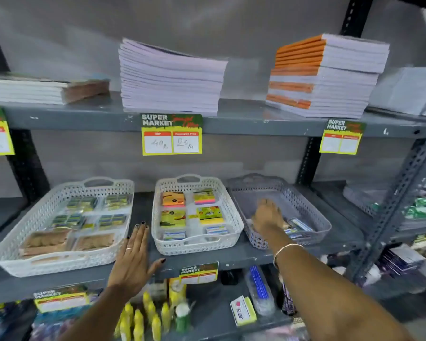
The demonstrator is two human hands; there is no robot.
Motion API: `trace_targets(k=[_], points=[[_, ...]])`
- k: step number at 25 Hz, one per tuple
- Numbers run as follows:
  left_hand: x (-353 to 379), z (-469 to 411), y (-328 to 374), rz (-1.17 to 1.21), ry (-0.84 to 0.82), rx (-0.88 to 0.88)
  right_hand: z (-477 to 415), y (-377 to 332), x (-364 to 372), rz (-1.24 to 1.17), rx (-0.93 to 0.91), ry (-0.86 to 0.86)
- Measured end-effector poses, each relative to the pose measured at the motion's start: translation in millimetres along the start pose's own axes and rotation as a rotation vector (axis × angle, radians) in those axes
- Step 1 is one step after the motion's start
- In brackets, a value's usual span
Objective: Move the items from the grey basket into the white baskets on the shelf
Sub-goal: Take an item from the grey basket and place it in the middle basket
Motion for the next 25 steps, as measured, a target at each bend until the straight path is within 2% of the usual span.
trace_targets(k=[1, 4, 7, 14, 17, 19, 25], points=[[8.7, -1.7, 0.5, 0.003, 0.019, 0.017, -8.1, 9.8, 9.7, -0.006, 0.032, -0.086], [38.9, -3.0, -9.9, 0.041, -0.082, -0.072, -27.5, 30.2, 39.3, 0.010, 0.043, -0.302], [55.8, -8.7, -16.9, 0.024, -0.085, -0.111, -50.1, 34.5, 60.2, 0.089, 0.010, -0.382], [53.4, -2.2, -14.1, -0.006, -0.146, -0.161, -73.4, 28.7, 54.3, 0.110, 0.020, -0.409], [53.4, -0.8, -15.9, 0.006, -0.160, -0.157, -79.6, 12.9, 28.2, 0.074, 0.064, -0.338], [50.3, -1.4, -14.8, 0.003, -0.162, -0.154, -76.0, -10.8, 11.7, 0.082, 0.045, -0.283], [47.7, -0.8, -8.3, 0.018, -0.142, -0.091, -43.3, -140.9, -25.5, 0.062, -0.203, -0.160]])
Point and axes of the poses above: each hand's wrist, its own z-axis away from the middle knuckle, its own x-axis out of the palm, y = z × x, the point moved 10 cm from there along -z, towards the middle knuckle, and after that the axes turned 14 degrees about -y, right-handed, at the moved point
